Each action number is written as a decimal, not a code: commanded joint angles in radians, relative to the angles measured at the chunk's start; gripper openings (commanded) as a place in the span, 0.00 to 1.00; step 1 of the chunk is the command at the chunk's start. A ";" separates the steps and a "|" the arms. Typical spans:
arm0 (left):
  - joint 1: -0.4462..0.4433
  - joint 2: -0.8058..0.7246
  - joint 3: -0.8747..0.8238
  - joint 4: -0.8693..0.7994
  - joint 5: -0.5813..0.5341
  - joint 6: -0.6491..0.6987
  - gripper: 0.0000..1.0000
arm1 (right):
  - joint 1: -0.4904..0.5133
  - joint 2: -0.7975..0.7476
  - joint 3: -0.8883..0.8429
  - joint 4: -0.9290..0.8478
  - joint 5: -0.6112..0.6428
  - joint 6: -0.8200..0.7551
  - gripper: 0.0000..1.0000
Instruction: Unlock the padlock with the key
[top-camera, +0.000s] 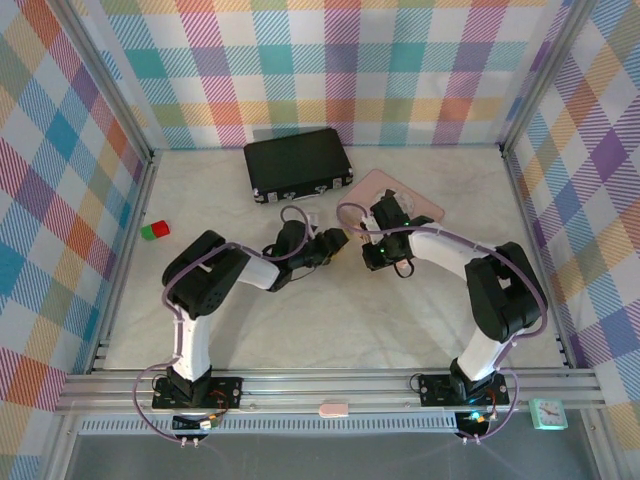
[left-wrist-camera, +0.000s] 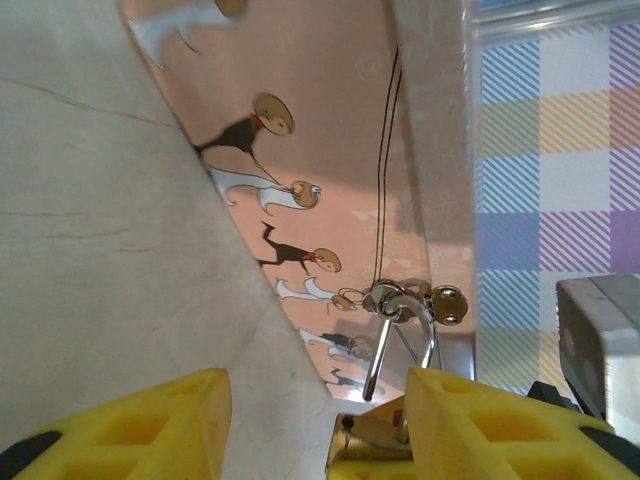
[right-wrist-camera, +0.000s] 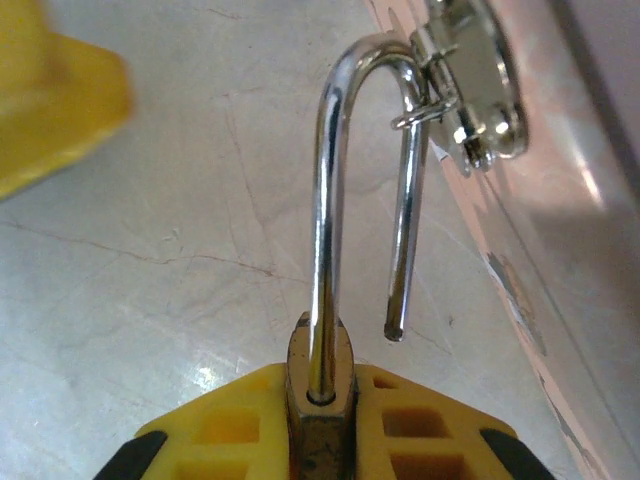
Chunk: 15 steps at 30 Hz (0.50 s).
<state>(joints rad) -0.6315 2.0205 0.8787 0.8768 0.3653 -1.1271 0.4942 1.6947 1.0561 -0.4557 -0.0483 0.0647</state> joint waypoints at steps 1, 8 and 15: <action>-0.026 0.037 0.064 0.090 -0.004 -0.028 0.49 | -0.024 -0.029 -0.015 0.028 -0.162 -0.056 0.03; -0.048 0.086 0.119 0.069 -0.026 -0.044 0.45 | -0.044 -0.010 -0.022 0.046 -0.239 -0.080 0.03; -0.066 0.115 0.159 0.046 -0.042 -0.049 0.41 | -0.045 -0.005 -0.022 0.043 -0.249 -0.088 0.03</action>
<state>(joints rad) -0.6777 2.1056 1.0004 0.9195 0.3389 -1.1667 0.4458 1.6951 1.0412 -0.4416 -0.2329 0.0097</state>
